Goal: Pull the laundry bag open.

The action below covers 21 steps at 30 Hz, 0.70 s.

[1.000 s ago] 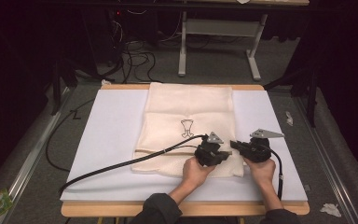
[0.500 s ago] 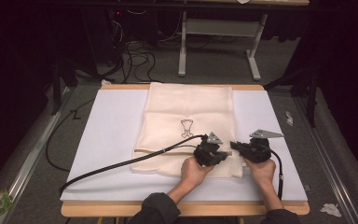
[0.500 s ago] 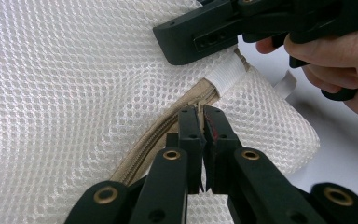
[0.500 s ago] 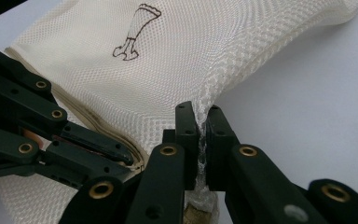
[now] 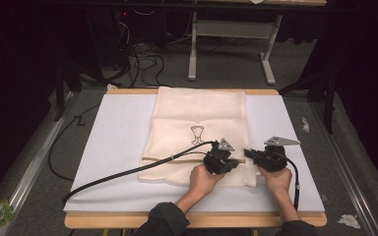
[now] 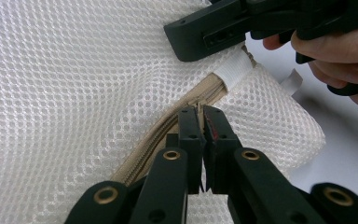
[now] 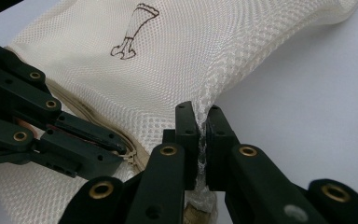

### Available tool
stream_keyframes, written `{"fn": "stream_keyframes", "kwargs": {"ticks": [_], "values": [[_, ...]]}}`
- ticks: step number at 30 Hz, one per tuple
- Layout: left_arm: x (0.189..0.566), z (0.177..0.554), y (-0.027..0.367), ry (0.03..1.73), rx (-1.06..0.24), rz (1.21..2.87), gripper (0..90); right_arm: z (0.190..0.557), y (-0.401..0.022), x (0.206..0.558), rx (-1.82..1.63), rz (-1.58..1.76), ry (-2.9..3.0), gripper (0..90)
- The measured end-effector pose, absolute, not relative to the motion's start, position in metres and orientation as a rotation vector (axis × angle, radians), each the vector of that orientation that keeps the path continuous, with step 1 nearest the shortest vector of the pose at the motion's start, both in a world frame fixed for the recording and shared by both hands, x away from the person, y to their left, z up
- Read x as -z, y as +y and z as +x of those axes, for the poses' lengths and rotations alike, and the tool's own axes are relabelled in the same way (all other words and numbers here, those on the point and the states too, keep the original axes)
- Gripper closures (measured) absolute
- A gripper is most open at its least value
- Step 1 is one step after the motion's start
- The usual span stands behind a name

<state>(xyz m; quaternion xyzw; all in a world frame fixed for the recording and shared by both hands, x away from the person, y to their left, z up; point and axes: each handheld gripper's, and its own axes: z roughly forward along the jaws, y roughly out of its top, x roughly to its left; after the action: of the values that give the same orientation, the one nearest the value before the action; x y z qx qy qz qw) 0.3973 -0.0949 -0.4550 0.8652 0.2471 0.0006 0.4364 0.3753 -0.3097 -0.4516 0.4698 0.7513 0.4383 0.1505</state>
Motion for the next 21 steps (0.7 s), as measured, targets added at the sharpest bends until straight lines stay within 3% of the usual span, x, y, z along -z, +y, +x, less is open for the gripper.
{"fn": "stream_keyframes", "kwargs": {"ticks": [21], "values": [[0.4531, 0.3993, -0.0861, 0.625, -0.009, 2.143, 86.9, 0.3754, -0.3110, 0.4521, -1.267, 1.343, 2.158, 87.5]]}}
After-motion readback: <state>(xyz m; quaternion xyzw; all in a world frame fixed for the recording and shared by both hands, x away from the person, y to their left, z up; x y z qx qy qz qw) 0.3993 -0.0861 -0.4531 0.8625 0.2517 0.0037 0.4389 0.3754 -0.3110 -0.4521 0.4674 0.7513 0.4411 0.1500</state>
